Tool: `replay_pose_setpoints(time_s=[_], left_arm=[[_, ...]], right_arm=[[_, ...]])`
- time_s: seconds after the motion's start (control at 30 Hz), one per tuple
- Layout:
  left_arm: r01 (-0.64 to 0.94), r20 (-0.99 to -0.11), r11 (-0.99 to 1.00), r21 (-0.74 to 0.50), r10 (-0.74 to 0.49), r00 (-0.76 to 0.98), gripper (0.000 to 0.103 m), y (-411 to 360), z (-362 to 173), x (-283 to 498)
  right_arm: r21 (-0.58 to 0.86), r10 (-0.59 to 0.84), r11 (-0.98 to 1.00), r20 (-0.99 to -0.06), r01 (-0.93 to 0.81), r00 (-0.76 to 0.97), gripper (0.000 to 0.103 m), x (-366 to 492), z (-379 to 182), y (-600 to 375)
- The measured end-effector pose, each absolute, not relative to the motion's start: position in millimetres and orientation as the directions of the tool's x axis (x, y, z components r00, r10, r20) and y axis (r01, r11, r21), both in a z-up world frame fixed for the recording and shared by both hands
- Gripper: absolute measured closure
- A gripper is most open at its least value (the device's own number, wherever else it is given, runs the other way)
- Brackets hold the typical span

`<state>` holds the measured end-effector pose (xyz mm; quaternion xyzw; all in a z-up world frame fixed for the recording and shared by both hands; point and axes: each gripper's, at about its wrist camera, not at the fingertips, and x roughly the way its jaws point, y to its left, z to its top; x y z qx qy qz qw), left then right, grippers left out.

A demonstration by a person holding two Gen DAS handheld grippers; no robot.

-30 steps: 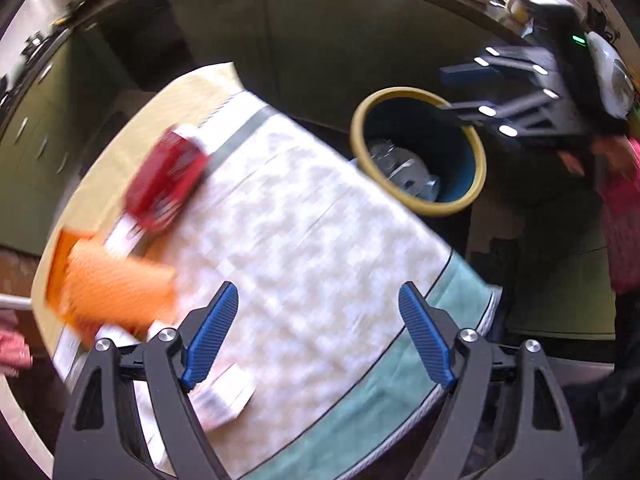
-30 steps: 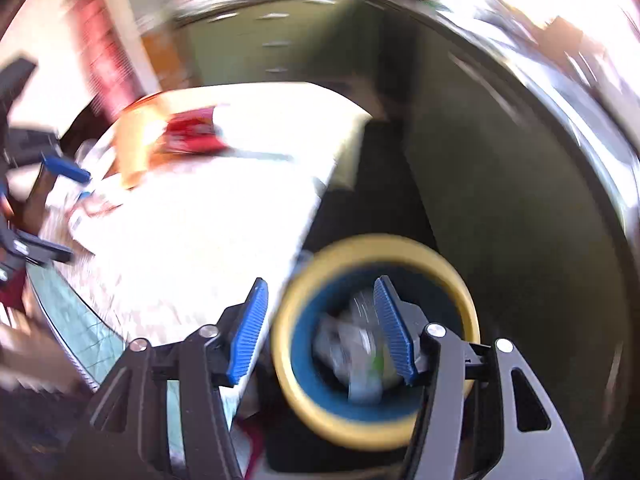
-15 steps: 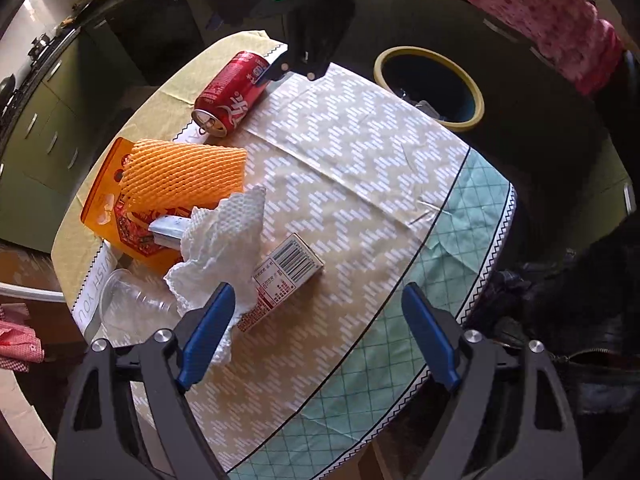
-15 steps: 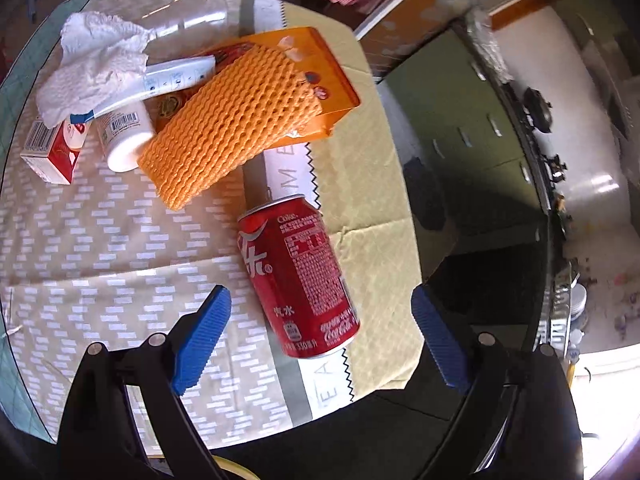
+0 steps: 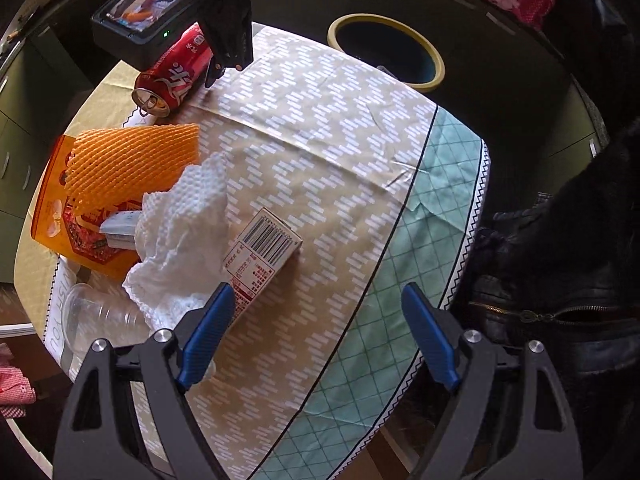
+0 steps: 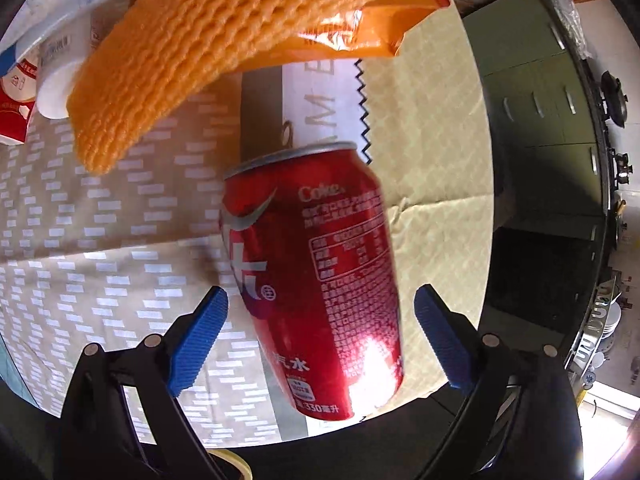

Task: Collect trash
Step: 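Grasp the red Coke can with the right gripper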

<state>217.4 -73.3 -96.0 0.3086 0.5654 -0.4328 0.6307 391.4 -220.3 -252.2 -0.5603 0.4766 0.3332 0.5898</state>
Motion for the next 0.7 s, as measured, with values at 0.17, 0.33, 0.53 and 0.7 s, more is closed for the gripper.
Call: replay_pose_setpoints(time_s=[0.17, 0.33, 0.53, 0.7], left_arm=[[0.908, -0.982, 0.404, -0.112, -0.183, -0.041, 0.022, -78, -109, 223], [0.933, -0.984, 0.342, -0.112, -0.17, -0.055, 0.022, -88, -117, 223], [0.963, -0.995, 0.267, -0.042, -0.093, -0.018, 0.022, -103, -140, 226], [0.973, -0.999, 0.229, -0.005, -0.053, 0.008, 0.024, -108, -158, 237]], right_arm=[[-0.268, -0.098, 0.403, -0.963, -0.875, 0.25, 0.034, 414, -238, -246], [-0.214, 0.002, 0.535, -0.967, -0.817, 0.254, 0.034, 386, -213, -301], [-0.175, 0.054, 0.664, -0.959, -0.727, 0.279, 0.034, 328, -192, -374], [-0.148, 0.053, 0.748, -0.958, -0.646, 0.281, 0.034, 260, -182, -413]])
